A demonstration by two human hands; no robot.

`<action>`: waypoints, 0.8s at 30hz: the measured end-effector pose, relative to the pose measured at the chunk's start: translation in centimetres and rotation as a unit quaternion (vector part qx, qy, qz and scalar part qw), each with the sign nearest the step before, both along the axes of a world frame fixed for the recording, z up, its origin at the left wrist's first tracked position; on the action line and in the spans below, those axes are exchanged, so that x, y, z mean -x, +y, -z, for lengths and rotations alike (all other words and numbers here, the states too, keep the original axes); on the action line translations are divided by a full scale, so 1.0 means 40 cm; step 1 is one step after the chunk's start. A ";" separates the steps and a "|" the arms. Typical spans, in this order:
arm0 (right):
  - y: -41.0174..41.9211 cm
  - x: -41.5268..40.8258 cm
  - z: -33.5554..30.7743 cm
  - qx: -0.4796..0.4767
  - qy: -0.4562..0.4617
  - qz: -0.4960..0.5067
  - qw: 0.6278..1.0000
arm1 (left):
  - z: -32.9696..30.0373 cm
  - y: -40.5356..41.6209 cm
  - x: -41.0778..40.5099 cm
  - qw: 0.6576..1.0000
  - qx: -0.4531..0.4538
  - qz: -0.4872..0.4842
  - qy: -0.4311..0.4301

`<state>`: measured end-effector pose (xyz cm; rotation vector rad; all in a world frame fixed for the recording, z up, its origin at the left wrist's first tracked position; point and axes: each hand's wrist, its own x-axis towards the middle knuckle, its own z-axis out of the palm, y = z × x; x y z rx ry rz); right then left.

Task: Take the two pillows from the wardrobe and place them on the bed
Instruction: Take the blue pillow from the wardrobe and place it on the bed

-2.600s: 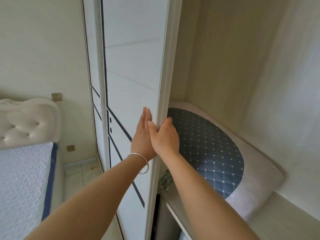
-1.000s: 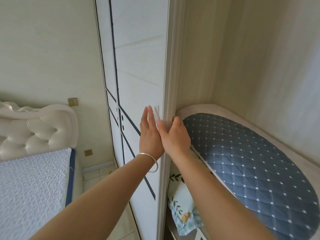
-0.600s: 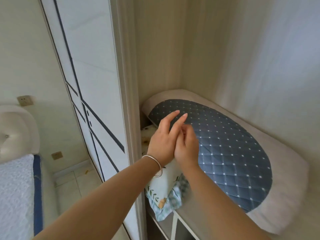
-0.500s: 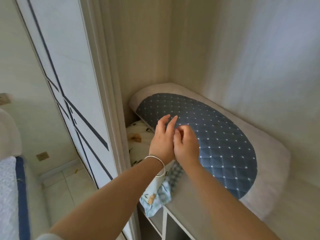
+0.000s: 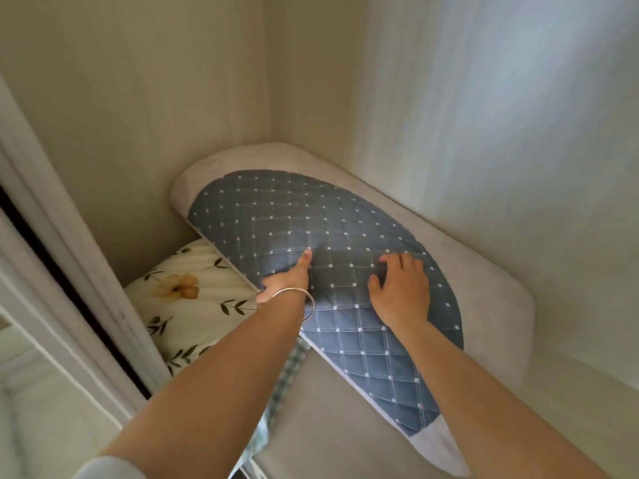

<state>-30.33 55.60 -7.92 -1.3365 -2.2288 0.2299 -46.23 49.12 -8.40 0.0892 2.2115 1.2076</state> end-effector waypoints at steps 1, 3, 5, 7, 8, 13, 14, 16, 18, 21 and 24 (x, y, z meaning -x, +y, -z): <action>0.001 0.001 0.012 -0.003 0.002 0.005 1.000 | 0.009 0.017 0.009 0.999 -0.022 -0.030 -0.025; -0.001 0.003 0.036 -0.020 0.005 0.013 1.000 | 0.018 0.046 0.027 0.989 -0.066 -0.102 -0.087; -0.004 0.008 0.056 -0.041 0.014 0.018 0.999 | 0.033 0.063 0.043 0.968 -0.111 -0.197 -0.113; -0.007 0.013 0.072 -0.058 0.020 0.025 0.998 | 0.037 0.072 0.050 0.947 -0.137 -0.264 -0.118; -0.007 0.015 0.078 -0.063 0.017 0.028 0.997 | 0.041 0.073 0.046 0.941 -0.139 -0.284 -0.118; 0.002 0.022 0.078 -0.043 0.002 0.037 0.998 | 0.044 0.096 0.055 0.933 -0.165 -0.303 -0.103; 0.004 0.022 0.075 -0.042 -0.003 0.037 0.998 | 0.046 0.098 0.060 0.940 -0.169 -0.281 -0.095; 0.007 0.019 0.064 -0.035 -0.013 0.038 0.999 | 0.043 0.083 0.069 0.952 -0.189 -0.228 -0.081; 0.006 0.015 0.041 -0.025 -0.023 0.033 0.999 | 0.047 0.064 0.074 0.954 -0.209 -0.192 -0.096; 0.020 0.021 -0.016 -0.017 -0.021 0.021 0.999 | 0.031 0.028 0.082 0.971 -0.165 -0.168 -0.049; 0.054 0.031 -0.071 0.007 -0.011 0.009 1.000 | 0.026 -0.015 0.081 0.981 -0.157 -0.104 -0.047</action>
